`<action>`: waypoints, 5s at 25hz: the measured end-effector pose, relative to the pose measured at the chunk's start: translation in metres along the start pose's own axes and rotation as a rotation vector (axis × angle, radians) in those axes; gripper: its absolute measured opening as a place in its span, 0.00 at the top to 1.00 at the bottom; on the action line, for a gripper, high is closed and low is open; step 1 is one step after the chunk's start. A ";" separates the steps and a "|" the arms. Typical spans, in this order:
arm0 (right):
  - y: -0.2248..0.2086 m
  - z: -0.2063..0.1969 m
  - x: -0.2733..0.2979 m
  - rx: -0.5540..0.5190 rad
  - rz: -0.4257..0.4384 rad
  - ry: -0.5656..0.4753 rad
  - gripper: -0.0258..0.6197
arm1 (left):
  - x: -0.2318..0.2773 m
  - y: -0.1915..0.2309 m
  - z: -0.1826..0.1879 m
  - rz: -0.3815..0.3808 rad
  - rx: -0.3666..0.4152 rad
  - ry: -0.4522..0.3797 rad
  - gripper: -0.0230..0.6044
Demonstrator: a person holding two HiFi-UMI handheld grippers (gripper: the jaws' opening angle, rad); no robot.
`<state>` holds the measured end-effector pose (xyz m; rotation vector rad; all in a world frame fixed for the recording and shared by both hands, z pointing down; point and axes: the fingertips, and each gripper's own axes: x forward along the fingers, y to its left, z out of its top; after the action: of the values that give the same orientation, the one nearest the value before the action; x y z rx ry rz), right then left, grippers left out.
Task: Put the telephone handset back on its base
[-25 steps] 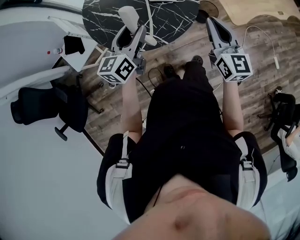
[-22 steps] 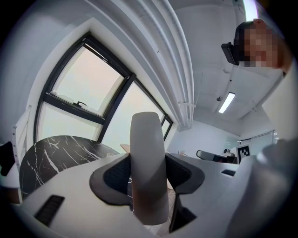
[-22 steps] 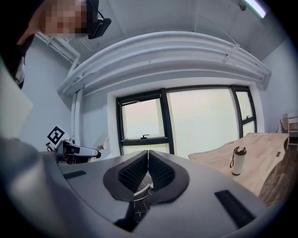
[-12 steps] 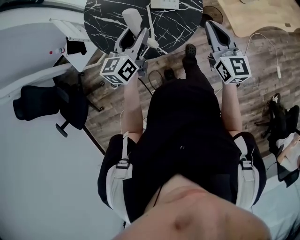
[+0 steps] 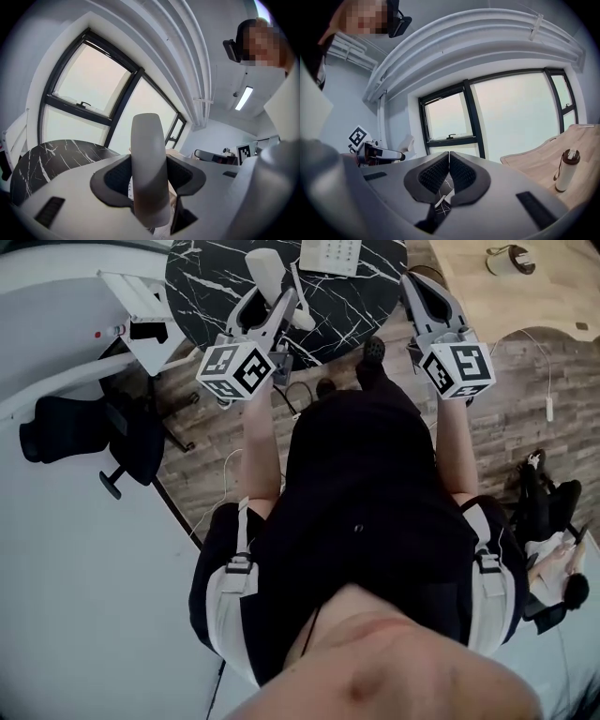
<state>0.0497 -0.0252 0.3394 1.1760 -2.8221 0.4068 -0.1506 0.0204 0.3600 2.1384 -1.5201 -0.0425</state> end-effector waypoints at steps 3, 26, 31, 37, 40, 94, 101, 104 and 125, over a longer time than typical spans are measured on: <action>-0.011 -0.002 0.012 -0.011 0.041 0.021 0.91 | 0.018 -0.001 -0.003 0.025 0.008 0.013 0.59; -0.087 -0.013 0.062 0.046 0.211 0.108 0.91 | 0.099 0.010 -0.013 0.216 0.006 0.078 0.59; -0.089 -0.019 0.069 0.054 0.193 0.127 0.91 | 0.112 0.024 -0.019 0.205 0.024 0.129 0.59; -0.092 -0.019 0.075 0.043 0.143 0.150 0.91 | 0.133 0.047 -0.029 0.185 0.029 0.175 0.59; -0.090 -0.019 0.081 0.043 0.118 0.154 0.91 | 0.142 0.060 -0.033 0.178 0.053 0.208 0.59; -0.115 -0.112 0.150 0.122 -0.076 0.332 0.91 | 0.279 0.184 -0.164 0.195 0.107 0.570 0.59; -0.118 -0.116 0.144 0.133 -0.085 0.339 0.91 | 0.284 0.184 -0.167 0.213 0.127 0.557 0.59; -0.118 -0.117 0.143 0.137 -0.087 0.338 0.91 | 0.284 0.186 -0.168 0.223 0.148 0.552 0.59; -0.112 -0.119 0.133 0.149 -0.108 0.330 0.91 | 0.281 0.182 -0.167 0.205 0.217 0.523 0.53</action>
<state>0.0287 -0.1615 0.4987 1.1556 -2.4710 0.7388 -0.1531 -0.2099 0.6548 1.9245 -1.4559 0.7241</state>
